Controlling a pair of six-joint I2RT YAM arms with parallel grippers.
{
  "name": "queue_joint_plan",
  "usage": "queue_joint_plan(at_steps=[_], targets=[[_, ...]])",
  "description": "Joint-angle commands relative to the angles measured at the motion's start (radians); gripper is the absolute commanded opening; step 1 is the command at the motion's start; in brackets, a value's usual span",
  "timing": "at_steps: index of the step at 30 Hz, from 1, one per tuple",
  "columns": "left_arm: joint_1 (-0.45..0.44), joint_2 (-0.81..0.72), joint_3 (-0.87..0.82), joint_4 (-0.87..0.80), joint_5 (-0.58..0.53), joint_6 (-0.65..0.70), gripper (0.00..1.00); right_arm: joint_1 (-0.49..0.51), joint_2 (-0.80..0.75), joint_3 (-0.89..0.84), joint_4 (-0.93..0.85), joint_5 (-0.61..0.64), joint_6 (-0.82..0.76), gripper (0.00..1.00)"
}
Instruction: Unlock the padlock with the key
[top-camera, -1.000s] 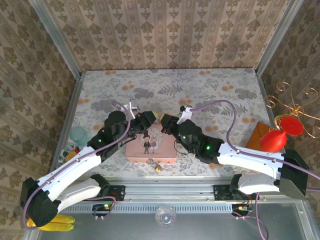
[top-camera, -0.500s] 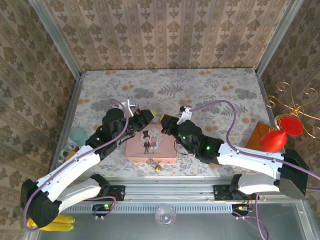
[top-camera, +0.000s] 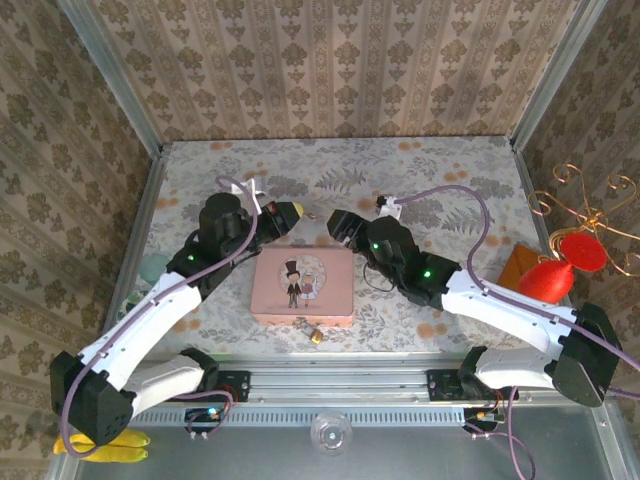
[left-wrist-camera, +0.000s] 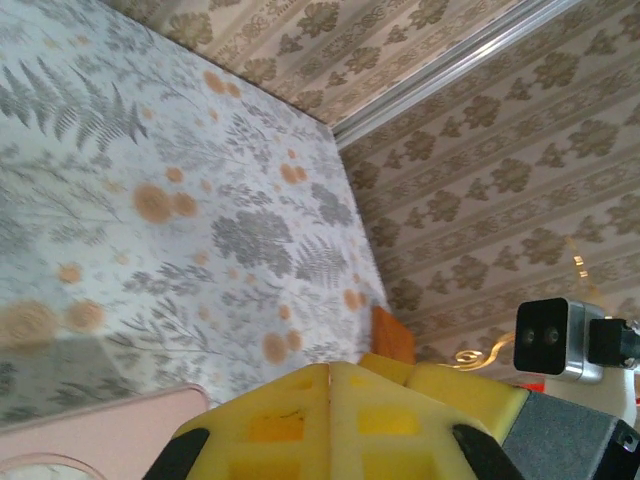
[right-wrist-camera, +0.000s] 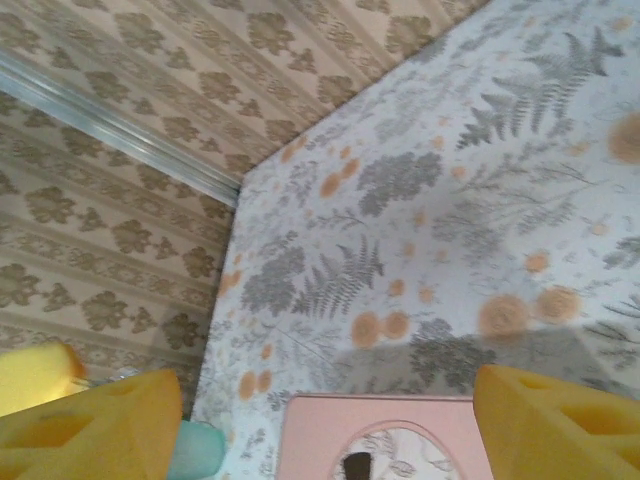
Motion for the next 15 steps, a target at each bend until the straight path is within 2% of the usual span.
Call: queue_joint_plan(at_steps=[1,6,11,13,15], targets=[[0.008,0.005,0.074,-0.165,0.019,0.281,0.00,-0.008,-0.063,-0.045,-0.055,-0.051,0.008,0.80],[-0.006,-0.023,0.058,-0.233,-0.059,0.475,0.00,-0.007,-0.126,-0.096,-0.021,-0.046,-0.106,0.82],[-0.094,-0.038,0.049,-0.246,-0.157,0.687,0.00,0.000,-0.147,-0.151,0.069,-0.087,-0.214,0.83],[-0.101,-0.038,0.034,-0.236,-0.094,0.763,0.00,0.000,-0.146,-0.164,0.085,-0.090,-0.202,0.83],[-0.094,-0.051,0.005,-0.209,-0.087,0.790,0.00,-0.001,-0.144,-0.166,0.086,-0.100,-0.186,0.83]])
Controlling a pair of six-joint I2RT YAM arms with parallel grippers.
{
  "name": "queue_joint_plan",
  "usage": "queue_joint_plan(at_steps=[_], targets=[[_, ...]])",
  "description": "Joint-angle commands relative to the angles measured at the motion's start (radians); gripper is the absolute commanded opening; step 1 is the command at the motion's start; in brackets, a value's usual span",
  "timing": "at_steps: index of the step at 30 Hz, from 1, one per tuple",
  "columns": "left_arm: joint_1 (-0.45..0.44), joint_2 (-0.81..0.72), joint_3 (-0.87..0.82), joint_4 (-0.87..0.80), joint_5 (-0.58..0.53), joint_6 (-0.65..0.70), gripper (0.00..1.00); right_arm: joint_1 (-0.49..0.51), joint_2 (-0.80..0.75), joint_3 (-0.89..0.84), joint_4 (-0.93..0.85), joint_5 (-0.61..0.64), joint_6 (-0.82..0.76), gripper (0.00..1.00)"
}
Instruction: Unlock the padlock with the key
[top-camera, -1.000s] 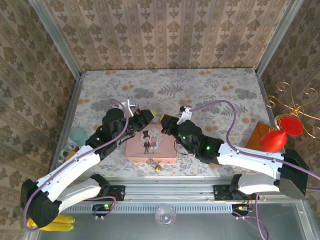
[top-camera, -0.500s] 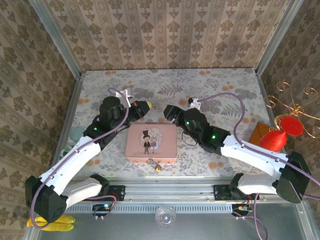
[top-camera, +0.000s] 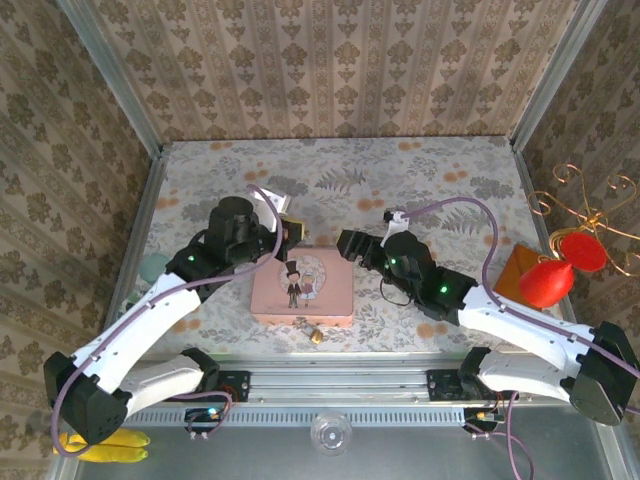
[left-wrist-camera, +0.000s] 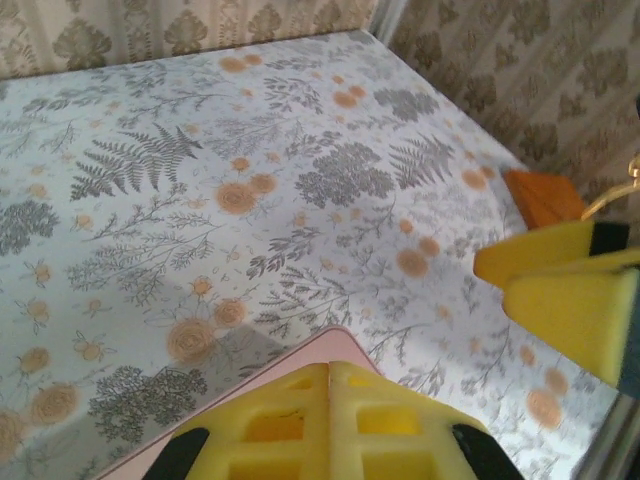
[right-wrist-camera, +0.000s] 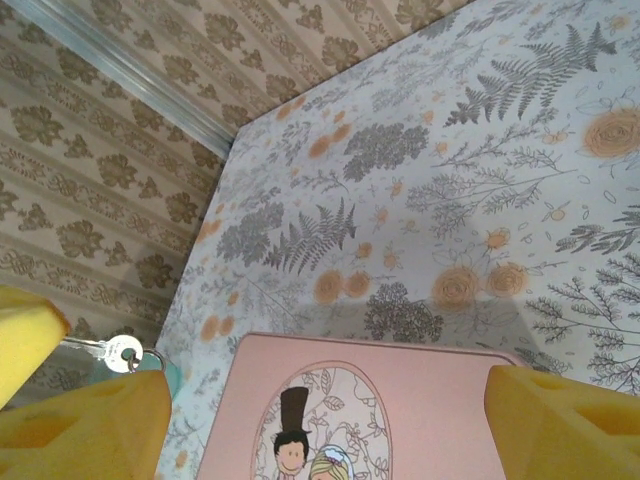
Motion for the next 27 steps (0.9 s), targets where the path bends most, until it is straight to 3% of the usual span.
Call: queue_joint_plan(at_steps=[1,8,18,27], targets=[[0.017,-0.030,-0.045,0.028,0.009,0.153,0.00,0.004,-0.009,-0.020,0.080,-0.049,-0.023,0.83],[0.093,-0.024,-0.094,0.165,0.204,0.066,0.00,0.005,0.015,-0.101,0.347,-0.163,-0.034,0.78],[0.114,-0.033,-0.149,0.321,0.392,-0.048,0.00,0.004,0.104,-0.071,0.475,-0.326,-0.052,0.72],[0.147,-0.065,-0.169,0.414,0.558,-0.117,0.00,-0.034,0.131,-0.061,0.561,-0.413,-0.039,0.45]])
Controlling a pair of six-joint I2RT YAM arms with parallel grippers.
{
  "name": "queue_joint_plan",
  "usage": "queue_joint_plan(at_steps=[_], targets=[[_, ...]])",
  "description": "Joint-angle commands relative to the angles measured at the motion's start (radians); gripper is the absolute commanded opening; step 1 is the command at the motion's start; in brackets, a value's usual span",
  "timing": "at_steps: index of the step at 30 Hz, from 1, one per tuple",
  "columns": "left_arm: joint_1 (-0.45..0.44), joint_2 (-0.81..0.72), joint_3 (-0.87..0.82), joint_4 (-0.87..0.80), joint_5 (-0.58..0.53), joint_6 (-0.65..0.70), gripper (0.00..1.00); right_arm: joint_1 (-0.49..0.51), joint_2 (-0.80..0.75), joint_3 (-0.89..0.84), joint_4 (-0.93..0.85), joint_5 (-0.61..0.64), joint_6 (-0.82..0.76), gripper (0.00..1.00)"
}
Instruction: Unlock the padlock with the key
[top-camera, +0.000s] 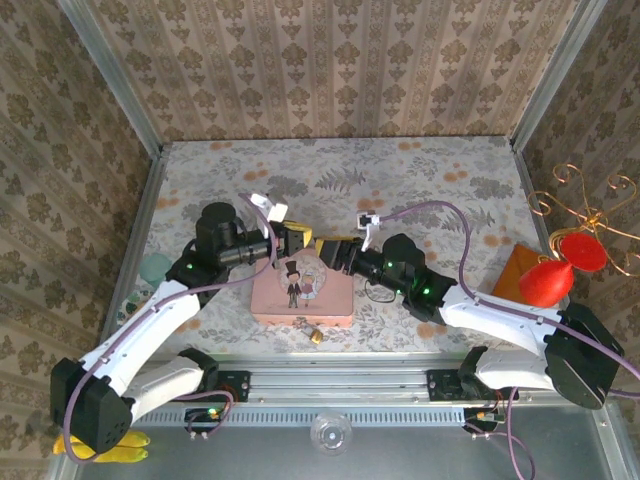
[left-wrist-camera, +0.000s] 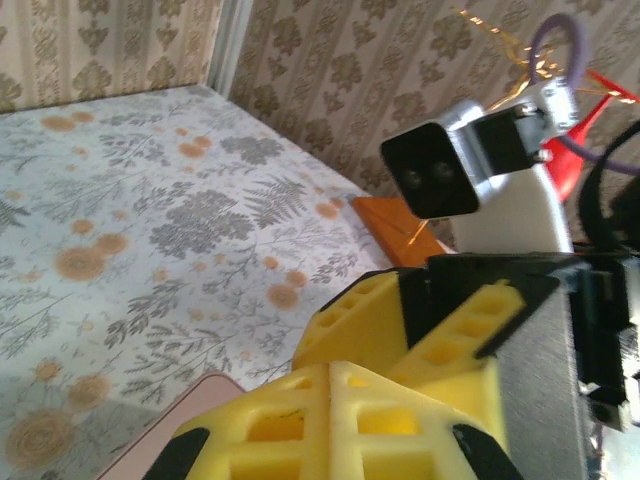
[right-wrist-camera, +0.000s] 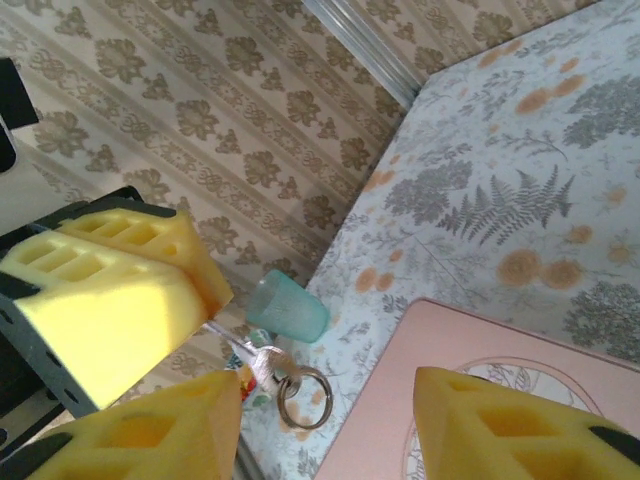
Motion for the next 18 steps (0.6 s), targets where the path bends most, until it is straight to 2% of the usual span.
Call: queue_joint_plan(at_steps=[1,6,18], targets=[[0.027,-0.029,-0.011,0.093,0.108,-0.059,0.00,-0.021,-0.003,0.020,0.096,-0.068,0.002,0.42],[0.046,-0.024,-0.015,0.127,0.152,-0.087,0.00,-0.030,-0.020,0.010,0.120,-0.111,-0.024,0.35],[0.046,-0.015,-0.012,0.165,0.215,-0.120,0.00,-0.035,-0.025,-0.001,0.180,-0.156,-0.041,0.34]])
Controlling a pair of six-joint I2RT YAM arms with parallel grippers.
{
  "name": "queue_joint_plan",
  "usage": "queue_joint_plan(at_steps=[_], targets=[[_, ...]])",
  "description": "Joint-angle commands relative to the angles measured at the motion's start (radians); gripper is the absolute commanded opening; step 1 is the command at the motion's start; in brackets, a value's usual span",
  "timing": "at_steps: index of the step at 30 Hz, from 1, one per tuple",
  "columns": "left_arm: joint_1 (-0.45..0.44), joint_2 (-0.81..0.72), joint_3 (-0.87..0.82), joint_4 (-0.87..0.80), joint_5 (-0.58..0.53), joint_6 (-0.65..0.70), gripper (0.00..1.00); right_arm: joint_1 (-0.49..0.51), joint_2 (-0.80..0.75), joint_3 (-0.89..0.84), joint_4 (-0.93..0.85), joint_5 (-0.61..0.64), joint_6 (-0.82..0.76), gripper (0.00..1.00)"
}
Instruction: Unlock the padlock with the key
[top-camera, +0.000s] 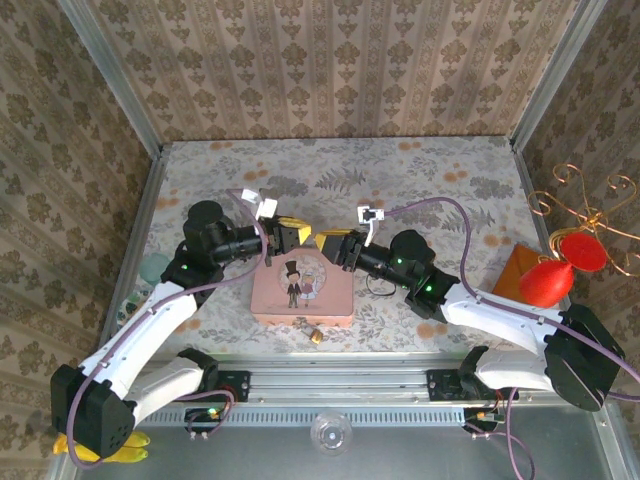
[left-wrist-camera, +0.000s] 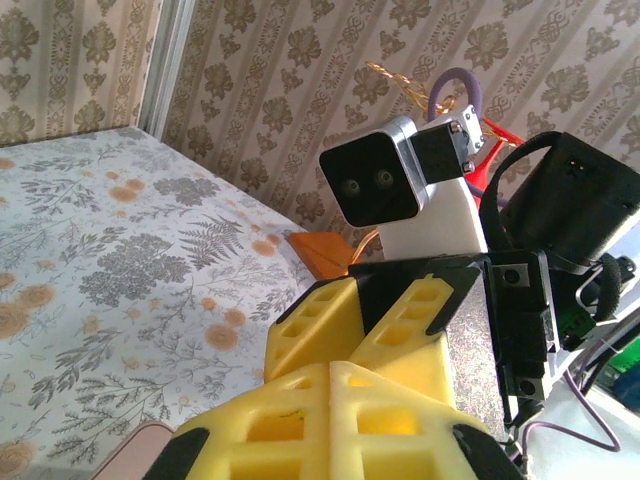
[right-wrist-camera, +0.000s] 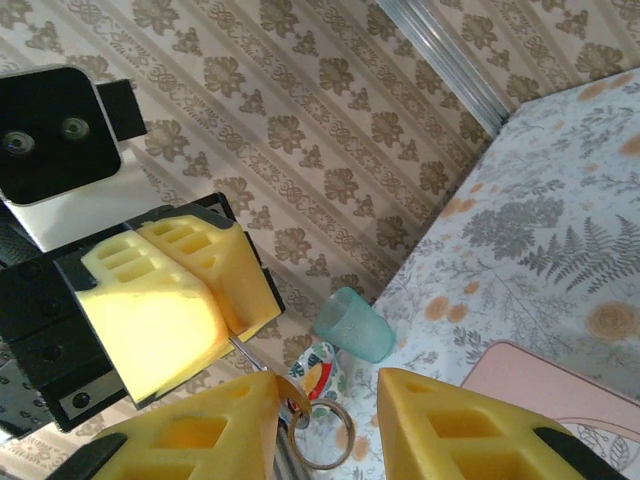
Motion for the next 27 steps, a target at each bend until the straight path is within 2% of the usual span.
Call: queue_joint_plan(at_steps=[1,13,20,27], targets=[[0.005,-0.003,-0.005,0.037,0.056,-0.021,0.00,-0.005,-0.021,0.002,0.040,-0.025,-0.029,0.33],[0.005,0.004,-0.005,0.056,0.058,-0.033,0.00,-0.006,-0.019,0.013,0.050,-0.073,-0.037,0.23],[-0.001,0.009,-0.003,0.071,0.061,-0.055,0.00,-0.005,-0.027,0.015,0.051,-0.083,-0.041,0.21],[-0.003,0.014,-0.005,0.064,0.048,-0.046,0.00,-0.007,-0.043,0.012,0.033,-0.070,-0.044,0.05]])
